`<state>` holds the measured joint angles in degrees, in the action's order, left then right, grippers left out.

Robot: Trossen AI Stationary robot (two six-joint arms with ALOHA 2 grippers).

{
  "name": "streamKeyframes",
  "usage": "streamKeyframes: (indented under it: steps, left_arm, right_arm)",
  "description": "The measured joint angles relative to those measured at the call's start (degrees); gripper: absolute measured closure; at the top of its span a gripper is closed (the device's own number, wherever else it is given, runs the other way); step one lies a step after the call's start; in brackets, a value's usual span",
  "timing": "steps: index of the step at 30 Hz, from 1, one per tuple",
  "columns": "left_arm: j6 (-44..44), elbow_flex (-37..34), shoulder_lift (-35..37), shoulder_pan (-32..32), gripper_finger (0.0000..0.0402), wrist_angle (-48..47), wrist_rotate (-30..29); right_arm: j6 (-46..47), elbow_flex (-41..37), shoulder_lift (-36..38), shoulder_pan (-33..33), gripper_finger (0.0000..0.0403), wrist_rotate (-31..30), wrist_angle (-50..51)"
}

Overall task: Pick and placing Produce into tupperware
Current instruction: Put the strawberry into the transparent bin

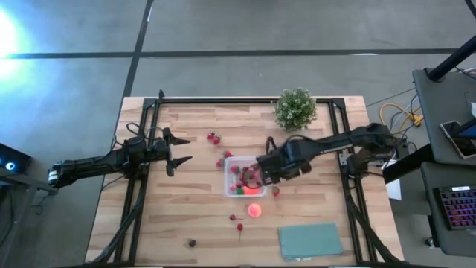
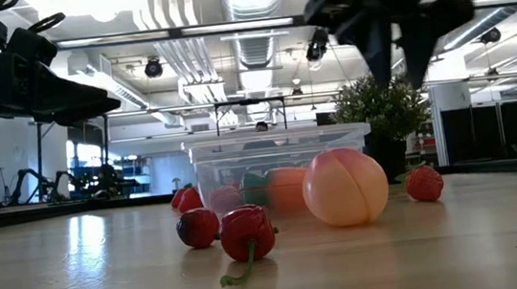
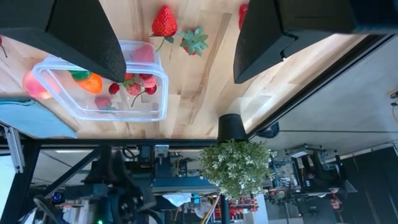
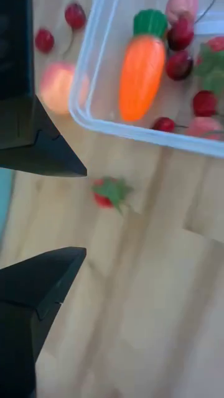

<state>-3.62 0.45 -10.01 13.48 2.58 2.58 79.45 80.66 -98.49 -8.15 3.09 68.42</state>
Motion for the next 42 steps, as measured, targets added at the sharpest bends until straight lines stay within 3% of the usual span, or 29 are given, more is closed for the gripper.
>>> streamKeyframes:
  steps: [6,14,19,42]
  left_arm:
    - [0.0,0.0,0.0,0.0,0.0119,-0.1,0.0]
    - [0.0,0.0,0.0,0.0,0.0119,0.0,0.0]
    - [0.0,0.0,0.0,0.0,0.0119,-0.1,0.0]
    - [0.0,0.0,0.1,0.0,0.0119,-0.1,0.0]
  right_arm:
    - [12.9,-8.9,1.8,-4.7,0.0216,1.8,-15.9]
    - [24.8,-12.0,-1.0,-8.9,0.0216,-2.1,-17.1]
    - [25.9,-12.4,-2.0,-9.1,0.0216,-5.3,-17.2]
    - [22.9,-14.1,-7.8,-7.7,0.0216,-4.7,-22.1]
